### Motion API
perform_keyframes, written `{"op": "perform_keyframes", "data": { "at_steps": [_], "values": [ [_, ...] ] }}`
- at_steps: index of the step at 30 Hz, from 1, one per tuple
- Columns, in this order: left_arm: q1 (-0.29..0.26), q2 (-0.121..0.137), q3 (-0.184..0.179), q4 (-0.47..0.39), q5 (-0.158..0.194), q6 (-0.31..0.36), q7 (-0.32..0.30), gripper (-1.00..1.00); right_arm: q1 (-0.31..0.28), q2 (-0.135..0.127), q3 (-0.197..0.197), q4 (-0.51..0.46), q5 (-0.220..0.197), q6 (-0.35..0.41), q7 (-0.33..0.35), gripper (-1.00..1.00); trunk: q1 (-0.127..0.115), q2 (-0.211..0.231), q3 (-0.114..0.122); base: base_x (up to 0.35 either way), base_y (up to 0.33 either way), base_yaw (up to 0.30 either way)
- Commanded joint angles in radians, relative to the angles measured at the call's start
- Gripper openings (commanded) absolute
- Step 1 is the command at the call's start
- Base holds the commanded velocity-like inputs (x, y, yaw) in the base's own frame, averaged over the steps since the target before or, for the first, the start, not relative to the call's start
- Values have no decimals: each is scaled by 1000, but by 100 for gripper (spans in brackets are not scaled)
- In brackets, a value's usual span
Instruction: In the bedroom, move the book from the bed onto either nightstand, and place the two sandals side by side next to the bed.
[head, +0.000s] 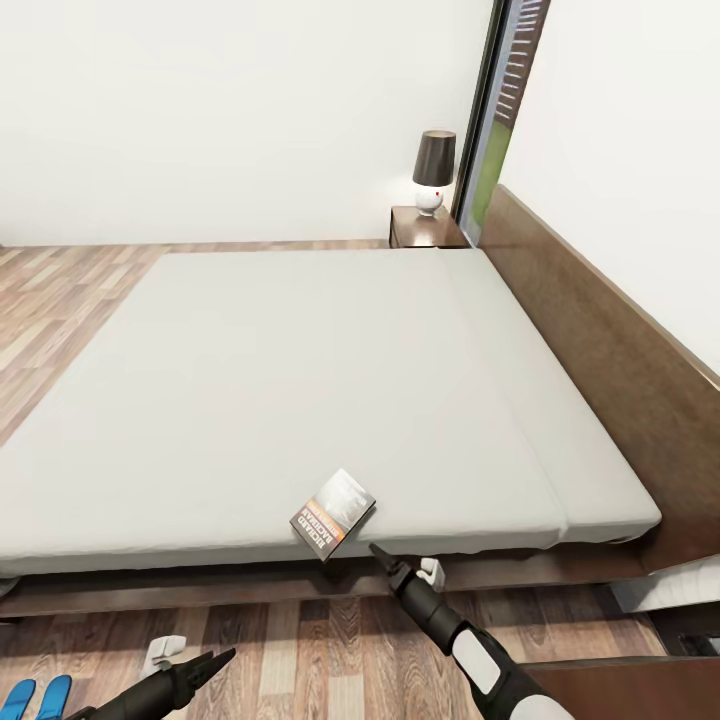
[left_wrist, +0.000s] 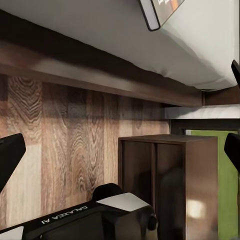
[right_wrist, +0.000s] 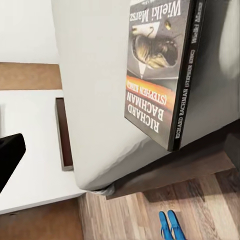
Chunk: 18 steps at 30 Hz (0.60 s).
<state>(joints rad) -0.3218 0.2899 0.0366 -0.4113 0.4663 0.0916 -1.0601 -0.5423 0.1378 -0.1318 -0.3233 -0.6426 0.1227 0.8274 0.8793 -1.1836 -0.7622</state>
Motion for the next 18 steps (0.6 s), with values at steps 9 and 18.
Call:
{"op": "perform_keyframes", "data": {
  "at_steps": [9, 18],
  "values": [
    [0, -1, 0, 0, 6, 11, -3, 100, -1, -3, -6, 5, -9, 7, 5, 100, 0, 0, -1, 0, 0, 0],
    [0, -6, 2, 0, 6, 11, -1, 100, -1, -4, -6, 6, -9, 11, 6, 100, 0, 0, -1, 0, 0, 21]
  ]
}}
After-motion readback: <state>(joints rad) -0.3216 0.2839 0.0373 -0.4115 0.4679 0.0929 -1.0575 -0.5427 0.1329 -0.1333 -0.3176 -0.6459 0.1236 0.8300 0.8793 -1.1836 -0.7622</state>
